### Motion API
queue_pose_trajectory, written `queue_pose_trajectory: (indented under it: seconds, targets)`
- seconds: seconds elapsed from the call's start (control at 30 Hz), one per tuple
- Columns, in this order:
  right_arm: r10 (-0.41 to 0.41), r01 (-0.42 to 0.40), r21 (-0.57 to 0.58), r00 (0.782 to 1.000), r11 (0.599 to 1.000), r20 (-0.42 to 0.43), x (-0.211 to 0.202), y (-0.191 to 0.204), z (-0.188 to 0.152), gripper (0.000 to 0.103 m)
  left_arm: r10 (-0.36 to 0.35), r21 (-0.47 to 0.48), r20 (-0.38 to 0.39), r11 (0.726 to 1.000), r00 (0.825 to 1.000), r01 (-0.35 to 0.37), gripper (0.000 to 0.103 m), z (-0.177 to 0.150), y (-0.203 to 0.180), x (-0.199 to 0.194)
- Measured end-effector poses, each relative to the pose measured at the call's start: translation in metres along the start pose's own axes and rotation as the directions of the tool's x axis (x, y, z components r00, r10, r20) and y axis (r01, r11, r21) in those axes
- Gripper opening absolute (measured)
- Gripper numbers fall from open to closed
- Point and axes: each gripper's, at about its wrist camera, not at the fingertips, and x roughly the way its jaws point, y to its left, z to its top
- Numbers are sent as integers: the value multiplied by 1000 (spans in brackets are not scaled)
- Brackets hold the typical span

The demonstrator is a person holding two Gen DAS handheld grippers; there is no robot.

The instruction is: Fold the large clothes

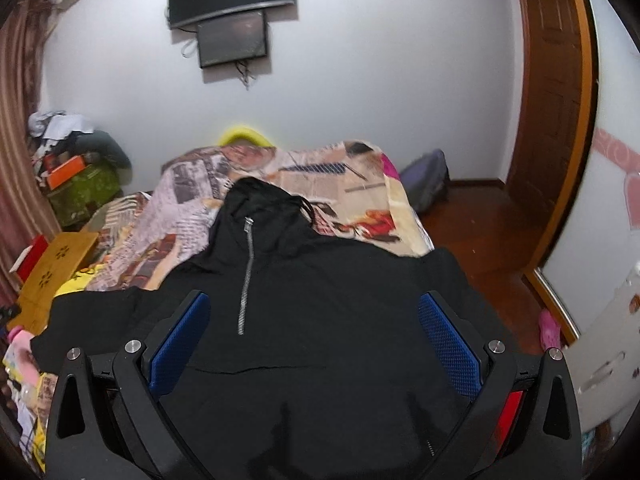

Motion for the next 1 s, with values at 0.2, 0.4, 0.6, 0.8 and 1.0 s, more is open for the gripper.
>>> queue_pose_trajectory:
  seconds: [0.2, 0.4, 0.6, 0.8, 1.0]
  targets:
    - [-28, 27, -18, 998, 999, -53, 18, 0, -5, 103, -13, -167, -200, 986, 980, -21, 87, -25, 55, 56]
    - [10, -15, -47, 994, 999, -105, 27, 6, -8, 103, -186, -445, -285, 895, 940, 42, 73, -52, 100, 91]
    - [21, -28, -67, 993, 997, -113, 33, 9, -7, 103, -280, -528, -247, 841, 928, 114, 73, -48, 110, 112]
    - [34, -40, -55, 993, 998, -109, 28, 9, -6, 103, -226, -497, -265, 865, 938, 68, 56, -42, 108, 126]
    - [37, -42, -47, 994, 998, -104, 20, 6, -6, 103, 55, -216, -247, 970, 968, -111, 8, -30, 72, 97]
